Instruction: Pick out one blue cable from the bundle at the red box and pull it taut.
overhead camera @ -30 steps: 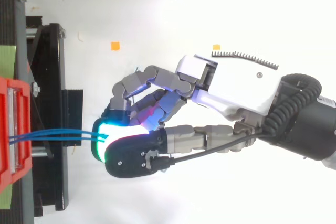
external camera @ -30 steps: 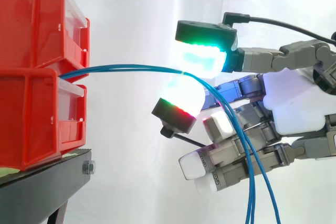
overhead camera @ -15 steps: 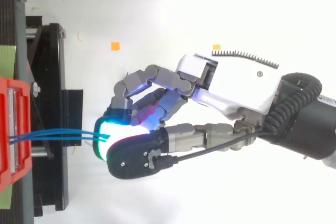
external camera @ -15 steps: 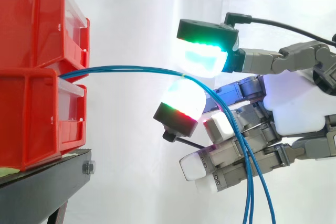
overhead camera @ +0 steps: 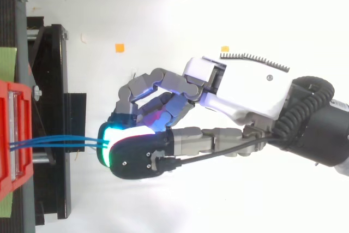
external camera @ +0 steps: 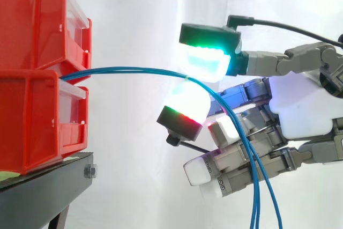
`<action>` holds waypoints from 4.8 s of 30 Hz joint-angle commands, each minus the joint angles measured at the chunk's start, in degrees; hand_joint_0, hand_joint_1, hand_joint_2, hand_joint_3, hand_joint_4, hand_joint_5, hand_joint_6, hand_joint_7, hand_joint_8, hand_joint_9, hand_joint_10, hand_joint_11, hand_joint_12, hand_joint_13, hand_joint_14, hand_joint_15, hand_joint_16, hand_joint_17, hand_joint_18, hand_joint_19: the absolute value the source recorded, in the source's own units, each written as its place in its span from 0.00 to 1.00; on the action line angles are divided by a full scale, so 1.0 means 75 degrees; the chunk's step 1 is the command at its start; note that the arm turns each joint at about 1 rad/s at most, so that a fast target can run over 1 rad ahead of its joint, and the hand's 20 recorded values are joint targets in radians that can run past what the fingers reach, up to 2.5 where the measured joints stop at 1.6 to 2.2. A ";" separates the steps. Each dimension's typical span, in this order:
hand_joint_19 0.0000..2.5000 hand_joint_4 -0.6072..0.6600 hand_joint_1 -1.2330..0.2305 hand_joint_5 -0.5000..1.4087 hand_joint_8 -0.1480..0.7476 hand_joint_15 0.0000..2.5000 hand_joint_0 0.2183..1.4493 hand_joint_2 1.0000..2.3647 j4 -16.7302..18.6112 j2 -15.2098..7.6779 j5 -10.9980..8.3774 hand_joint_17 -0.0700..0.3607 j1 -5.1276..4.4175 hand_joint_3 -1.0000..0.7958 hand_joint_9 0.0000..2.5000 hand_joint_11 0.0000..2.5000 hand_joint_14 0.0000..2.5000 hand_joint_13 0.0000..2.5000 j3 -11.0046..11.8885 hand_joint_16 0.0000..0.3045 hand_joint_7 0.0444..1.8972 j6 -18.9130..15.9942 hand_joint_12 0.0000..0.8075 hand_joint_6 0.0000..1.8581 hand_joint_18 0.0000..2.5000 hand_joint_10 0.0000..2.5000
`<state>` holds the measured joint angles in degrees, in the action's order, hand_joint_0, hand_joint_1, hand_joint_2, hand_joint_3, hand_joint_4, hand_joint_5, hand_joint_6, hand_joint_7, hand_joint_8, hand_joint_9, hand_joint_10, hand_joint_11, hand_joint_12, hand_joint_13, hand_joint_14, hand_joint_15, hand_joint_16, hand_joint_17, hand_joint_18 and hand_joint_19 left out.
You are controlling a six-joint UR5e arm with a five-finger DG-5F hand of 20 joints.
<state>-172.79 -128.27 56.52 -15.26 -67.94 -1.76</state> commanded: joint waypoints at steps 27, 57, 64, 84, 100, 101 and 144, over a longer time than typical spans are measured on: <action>0.20 0.54 0.41 0.19 0.51 0.16 0.29 0.01 -0.0001 -0.0007 0.0000 0.25 -0.0004 0.42 0.46 0.27 0.00 0.34 0.0000 0.06 0.52 0.0000 0.25 0.47 0.17 0.01; 0.20 0.53 0.35 0.19 0.50 0.16 0.30 0.01 -0.0001 0.0005 -0.0012 0.25 -0.0004 0.43 0.46 0.26 0.00 0.33 0.0000 0.06 0.53 0.0000 0.24 0.48 0.16 0.01; 0.19 0.53 0.30 0.19 0.51 0.15 0.32 0.01 -0.0001 0.0005 -0.0012 0.26 -0.0004 0.45 0.45 0.26 0.00 0.34 0.0000 0.06 0.53 0.0000 0.25 0.49 0.17 0.01; 0.17 0.43 0.23 0.18 0.47 0.15 0.42 0.00 -0.0001 0.0005 -0.0012 0.27 -0.0004 0.28 0.44 0.27 0.00 0.34 0.0000 0.07 0.51 0.0000 0.23 0.50 0.19 0.01; 0.18 0.57 0.38 0.19 0.50 0.15 0.26 0.00 -0.0001 0.0005 0.0000 0.27 -0.0004 0.28 0.46 0.27 0.00 0.35 0.0000 0.07 0.46 0.0000 0.24 0.49 0.19 0.01; 0.18 0.57 0.39 0.19 0.50 0.15 0.26 0.00 -0.0001 0.0005 -0.0012 0.27 -0.0004 0.28 0.46 0.27 0.00 0.35 0.0012 0.07 0.47 0.0000 0.24 0.49 0.19 0.01; 0.19 0.56 0.34 0.18 0.50 0.15 0.26 0.00 -0.0012 -0.0007 0.0000 0.27 0.0019 0.28 0.45 0.26 0.00 0.34 0.0012 0.07 0.45 0.0000 0.24 0.49 0.18 0.01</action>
<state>-172.88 -128.27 56.51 -15.12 -67.87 -1.76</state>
